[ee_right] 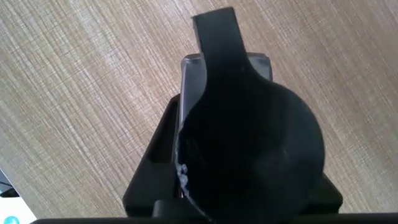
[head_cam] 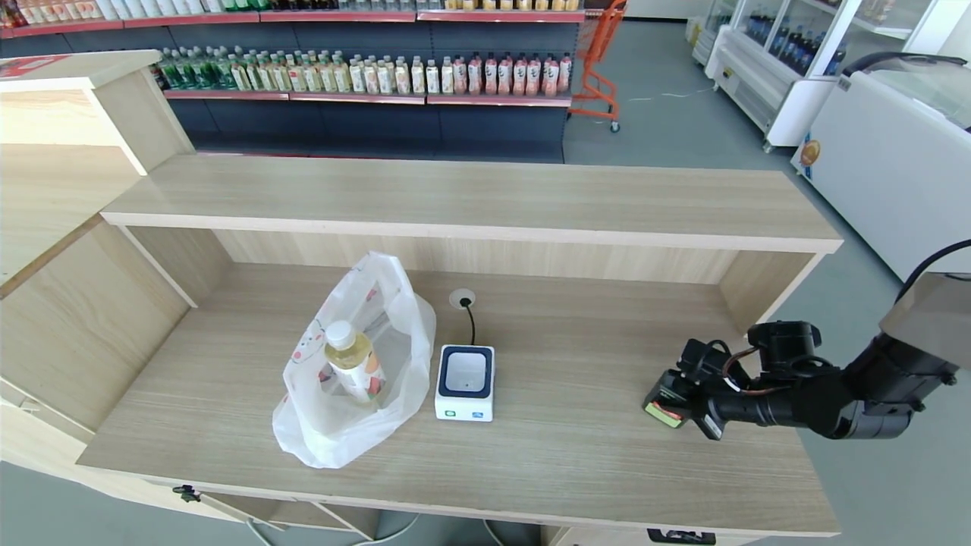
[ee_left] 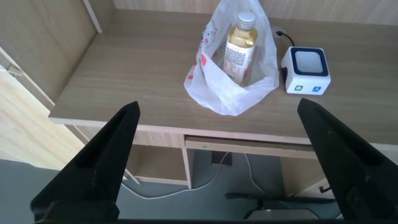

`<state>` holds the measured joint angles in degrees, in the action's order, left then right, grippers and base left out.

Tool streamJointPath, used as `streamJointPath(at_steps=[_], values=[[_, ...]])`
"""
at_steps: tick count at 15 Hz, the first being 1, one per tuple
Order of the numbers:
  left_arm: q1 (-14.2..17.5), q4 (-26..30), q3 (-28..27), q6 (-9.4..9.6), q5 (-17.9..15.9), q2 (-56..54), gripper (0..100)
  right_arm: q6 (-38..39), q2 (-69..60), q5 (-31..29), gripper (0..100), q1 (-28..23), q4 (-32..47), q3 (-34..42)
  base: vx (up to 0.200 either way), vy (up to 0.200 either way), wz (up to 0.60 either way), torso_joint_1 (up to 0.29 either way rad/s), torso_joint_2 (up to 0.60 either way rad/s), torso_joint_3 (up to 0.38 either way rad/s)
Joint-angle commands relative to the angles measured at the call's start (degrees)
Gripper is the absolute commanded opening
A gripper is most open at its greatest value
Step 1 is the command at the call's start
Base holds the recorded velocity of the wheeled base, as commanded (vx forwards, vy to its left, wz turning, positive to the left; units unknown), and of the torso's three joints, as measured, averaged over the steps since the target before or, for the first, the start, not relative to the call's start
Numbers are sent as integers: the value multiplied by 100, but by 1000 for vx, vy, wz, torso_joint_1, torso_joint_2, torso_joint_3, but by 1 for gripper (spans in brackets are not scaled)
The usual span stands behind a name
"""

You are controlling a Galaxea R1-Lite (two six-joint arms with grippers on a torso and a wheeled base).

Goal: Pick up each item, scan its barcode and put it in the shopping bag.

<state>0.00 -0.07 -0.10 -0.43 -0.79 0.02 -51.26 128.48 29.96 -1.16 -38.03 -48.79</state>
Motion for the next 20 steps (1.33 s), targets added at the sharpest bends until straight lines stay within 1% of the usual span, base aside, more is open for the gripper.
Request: streamJointPath(at_steps=[1, 4, 5, 6, 7, 8, 9, 10, 11, 12, 13, 14, 15, 16, 17, 18, 19, 20], values=[[0, -1, 1, -1, 0, -2, 100, -7, -16, 18, 0, -16, -20, 53, 0, 0, 0, 0, 0, 0], [0, -1, 1, -1, 0, -2, 100, 90, -209, 36, 0, -25, -134, 89, 0, 0, 0, 0, 0, 0], [0, -1, 1, -1, 0, -2, 100, 336, -455, 115, 0, -34, -134, 124, 0, 0, 0, 0, 0, 0], [0, -1, 1, -1, 0, -2, 100, 749, -1079, 229, 0, -157, -134, 370, 0, 0, 0, 0, 0, 0], [0, -1, 1, -1, 0, -2, 100, 811, -1527, 273, 0, -315, -204, 686, 0, 0, 0, 0, 0, 0], [0, -1, 1, -1, 0, -2, 100, 767, -1984, 282, 0, -561, -503, 1143, 0, 0, 0, 0, 0, 0], [0, -1, 1, -1, 0, -2, 100, 609, -2292, 256, 0, -693, -881, 1548, 0, 0, 0, 0, 0, 0], [0, -1, 1, -1, 0, -2, 100, 55, -2608, 256, 0, -886, -1312, 1996, 0, 0, 0, 0, 0, 0], [0, -1, 1, -1, 0, -2, 100, -903, -2907, 308, 0, -974, -1382, 2216, 0, 0, 0, 0, 0, 0], [0, -1, 1, -1, 0, -2, 100, -2151, -3030, 809, 0, -983, -1382, 2242, 0, 0, 0, 0, 0, 0], [0, -1, 1, -1, 0, -2, 100, -3127, -2978, 1512, 0, -965, -1373, 2216, 0, 0, 0, 0, 0, 0], [0, -1, 1, -1, 0, -2, 100, -4190, -2881, 1969, 0, -956, -1356, 2233, 0, 0, 0, 0, 0, 0], [0, -1, 1, -1, 0, -2, 100, -4190, -2881, 1969, 0, -956, -1356, 2233, 0, 0, 0, 0, 0, 0], [0, -1, 1, -1, 0, -2, 100, -6836, -2969, 2708, 0, -913, -521, 2286, 0, 0, 0, 0, 0, 0], [0, -1, 1, -1, 0, -2, 100, -7943, -3153, 3042, 0, -833, 288, 2260, 0, 0, 0, 0, 0, 0], [0, -1, 1, -1, 0, -2, 100, -8251, -3215, 3103, 0, -798, 543, 2260, 0, 0, 0, 0, 0, 0], [0, -1, 1, -1, 0, -2, 100, -9938, -3496, 3156, 0, -429, 2195, 2268, 0, 0, 0, 0, 0, 0], [0, -1, 1, -1, 0, -2, 100, -10791, -3584, 3173, 0, -139, 3012, 2251, 0, 0, 0, 0, 0, 0]])
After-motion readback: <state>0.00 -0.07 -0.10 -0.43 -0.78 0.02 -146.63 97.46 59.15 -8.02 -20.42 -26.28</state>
